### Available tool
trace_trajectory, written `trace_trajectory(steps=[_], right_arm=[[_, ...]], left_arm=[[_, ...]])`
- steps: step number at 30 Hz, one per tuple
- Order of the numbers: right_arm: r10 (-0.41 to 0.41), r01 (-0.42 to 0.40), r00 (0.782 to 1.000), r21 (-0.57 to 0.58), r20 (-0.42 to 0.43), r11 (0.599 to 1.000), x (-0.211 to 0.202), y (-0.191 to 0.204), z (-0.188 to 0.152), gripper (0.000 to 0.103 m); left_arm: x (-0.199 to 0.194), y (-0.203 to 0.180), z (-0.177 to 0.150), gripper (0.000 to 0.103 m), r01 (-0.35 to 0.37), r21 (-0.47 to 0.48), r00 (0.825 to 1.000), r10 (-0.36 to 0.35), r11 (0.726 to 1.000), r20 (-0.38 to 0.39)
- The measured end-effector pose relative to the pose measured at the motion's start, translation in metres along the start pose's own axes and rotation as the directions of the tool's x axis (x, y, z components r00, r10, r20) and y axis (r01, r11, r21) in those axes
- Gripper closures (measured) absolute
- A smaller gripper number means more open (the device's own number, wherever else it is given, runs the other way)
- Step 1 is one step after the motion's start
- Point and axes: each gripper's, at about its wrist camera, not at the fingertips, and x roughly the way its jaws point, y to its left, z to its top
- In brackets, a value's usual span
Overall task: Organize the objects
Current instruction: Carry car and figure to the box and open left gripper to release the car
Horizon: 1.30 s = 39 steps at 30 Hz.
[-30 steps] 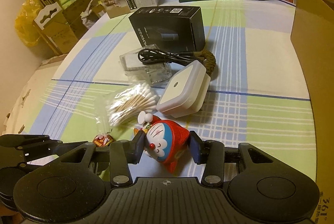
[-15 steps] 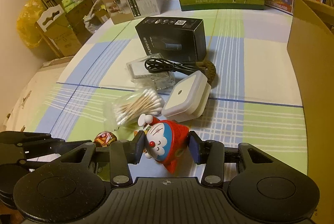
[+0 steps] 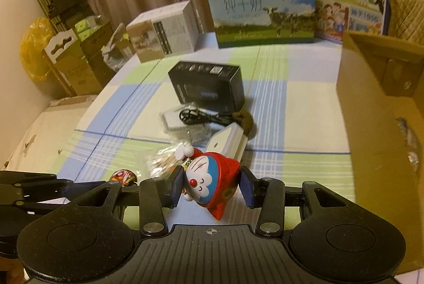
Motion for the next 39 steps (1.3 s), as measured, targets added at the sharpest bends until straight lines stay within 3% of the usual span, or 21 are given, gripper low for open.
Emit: trace_trajectory(steps=[8, 14, 18, 25, 32, 39], right_arm=[[-0.044, 0.041, 0.996, 0.035, 0.077, 0.999, -0.032, -0.009, 0.007, 0.062], [-0.105, 0.087, 0.983, 0.122, 0.148, 0.989, -0.061, -0.036, 0.008, 0.062], [-0.159, 0.124, 0.964, 0.168, 0.212, 0.978, -0.088, -0.054, 0.008, 0.062], [-0.307, 0.250, 0.911, 0.224, 0.276, 0.942, -0.126, -0.085, 0.005, 0.062], [-0.416, 0.342, 0.873, 0.289, 0.254, 0.894, -0.140, -0.124, -0.008, 0.062], [-0.458, 0.368, 0.859, 0.346, 0.229, 0.863, -0.150, -0.156, -0.021, 0.062]], left_arm=[[-0.020, -0.032, 0.019, 0.079, 0.043, 0.026, 0.997, -0.044, 0.999, 0.057], [-0.026, -0.058, 0.032, 0.079, 0.078, 0.041, 0.993, -0.081, 0.996, 0.088], [-0.026, -0.077, 0.041, 0.079, 0.105, 0.052, 0.989, -0.110, 0.993, 0.104], [-0.023, -0.122, 0.055, 0.079, 0.176, 0.087, 0.974, -0.186, 0.981, 0.127], [-0.006, -0.168, 0.068, 0.079, 0.240, 0.125, 0.959, -0.255, 0.963, 0.123], [0.007, -0.201, 0.073, 0.079, 0.288, 0.161, 0.945, -0.307, 0.944, 0.110]])
